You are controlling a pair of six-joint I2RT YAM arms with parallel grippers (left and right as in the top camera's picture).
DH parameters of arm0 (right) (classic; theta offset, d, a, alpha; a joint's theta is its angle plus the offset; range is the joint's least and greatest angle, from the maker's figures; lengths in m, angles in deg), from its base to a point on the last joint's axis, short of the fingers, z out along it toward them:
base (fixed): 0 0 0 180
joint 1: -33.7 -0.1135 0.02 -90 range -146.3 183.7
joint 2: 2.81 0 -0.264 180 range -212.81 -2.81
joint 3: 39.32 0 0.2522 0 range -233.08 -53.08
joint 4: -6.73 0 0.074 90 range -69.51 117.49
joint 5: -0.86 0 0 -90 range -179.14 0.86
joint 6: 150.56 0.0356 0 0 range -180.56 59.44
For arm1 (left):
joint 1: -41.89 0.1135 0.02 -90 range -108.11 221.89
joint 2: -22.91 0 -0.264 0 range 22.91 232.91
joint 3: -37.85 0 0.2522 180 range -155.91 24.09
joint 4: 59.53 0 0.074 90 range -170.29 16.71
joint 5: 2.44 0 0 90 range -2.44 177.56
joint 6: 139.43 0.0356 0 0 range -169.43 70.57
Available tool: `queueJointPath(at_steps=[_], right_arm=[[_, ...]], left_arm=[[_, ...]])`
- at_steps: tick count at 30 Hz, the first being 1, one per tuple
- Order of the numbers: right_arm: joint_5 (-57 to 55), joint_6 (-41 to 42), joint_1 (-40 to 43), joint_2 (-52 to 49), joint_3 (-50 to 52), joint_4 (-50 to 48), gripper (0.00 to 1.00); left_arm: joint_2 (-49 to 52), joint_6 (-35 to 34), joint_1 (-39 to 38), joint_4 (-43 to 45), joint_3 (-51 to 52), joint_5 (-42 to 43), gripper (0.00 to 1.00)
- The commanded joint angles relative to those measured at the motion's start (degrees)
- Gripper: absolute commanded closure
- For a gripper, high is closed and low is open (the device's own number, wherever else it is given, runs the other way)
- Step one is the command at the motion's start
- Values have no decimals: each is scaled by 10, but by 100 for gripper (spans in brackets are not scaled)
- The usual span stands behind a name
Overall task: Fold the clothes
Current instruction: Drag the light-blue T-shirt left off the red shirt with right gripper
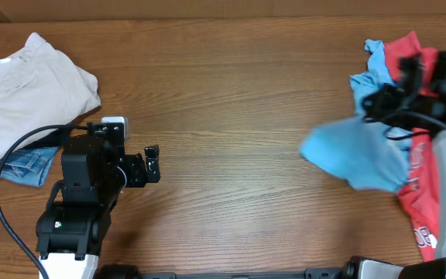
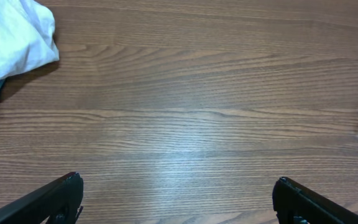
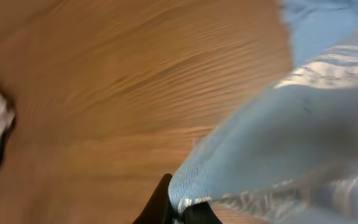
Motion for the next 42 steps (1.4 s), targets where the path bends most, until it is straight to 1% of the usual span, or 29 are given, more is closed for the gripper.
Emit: queueJointPath(at_steps=[1, 3, 7, 8, 9, 10, 11, 12, 13, 14, 15, 17, 22, 23, 24, 25, 29, 32, 33, 34, 35, 36, 39, 40, 41, 42], right_arm=[[26, -26, -67, -21, -8, -17, 96], [26, -26, -104, -35, -8, -44, 96], [25, -27, -151, -53, -8, -104, 96], [12, -28, -156, -54, -8, -113, 95], [-34, -27, -158, -54, -8, -121, 85], [-61, -20, -158, -53, -9, -122, 83], [-149, 29, -150, -52, -9, -125, 81], [-188, 50, -143, -52, -9, -125, 79], [-236, 68, -125, -52, -9, -123, 74], [-249, 68, -115, -53, -9, -122, 65], [-263, 64, -92, -54, -9, -122, 49], [-264, 47, -56, -61, -9, -117, 48], [-263, 45, 16, -106, -1, -106, 48], [-263, 45, 28, -127, 1, -105, 43], [-263, 45, 35, -144, 1, -105, 40], [-263, 45, 40, -164, 1, -105, 38], [-288, 45, 54, -245, 1, -105, 34], [-314, 45, 60, -278, 1, -107, 34], [-314, 45, 63, -286, 1, -107, 36], [-315, 45, 65, -288, 1, -107, 45], [-315, 45, 69, -291, 1, -107, 72], [-315, 45, 75, -292, 1, -106, 96], [-322, 65, 98, -287, -4, -96, 96], [-348, 107, 118, -280, -12, -84, 96], [-357, 124, 128, -275, -16, -78, 96], [-365, 157, 168, -257, -33, -60, 96]], left_arm=[[0, -4, -3, 1, -15, 9, 0], [0, -4, -3, 1, -15, 9, 0], [0, -4, -3, 0, -15, 9, 0], [0, -4, -3, 0, -15, 9, 0], [0, -4, -3, 0, -15, 9, 0], [0, -4, -3, 0, -15, 9, 0], [0, -4, -3, 0, -15, 9, 0], [0, -4, -3, -1, -15, 9, 0], [0, -4, -3, -3, -15, 9, 0], [0, -4, -3, -3, -15, 9, 0], [0, -4, -3, -3, -15, 9, 0], [0, -4, -3, -2, -15, 9, 0], [11, -4, -3, -4, -15, 10, 0], [15, -4, -3, -6, -15, 10, 0], [19, -4, -3, -7, -15, 10, 0], [23, -4, -3, -7, -15, 10, 0], [46, -4, -3, -7, -15, 11, 0], [59, -4, -3, -5, -15, 11, 0], [63, -4, -3, -4, -15, 11, 0], [66, -5, -3, -4, -15, 11, 0], [68, -6, -3, -4, -15, 11, 0], [70, -6, -3, -5, -15, 11, 0], [71, -6, -3, -4, -15, 11, 0], [71, -6, -3, -3, -15, 11, 0], [71, -5, -3, -3, -15, 11, 0], [71, -5, -3, -2, -15, 11, 0]])
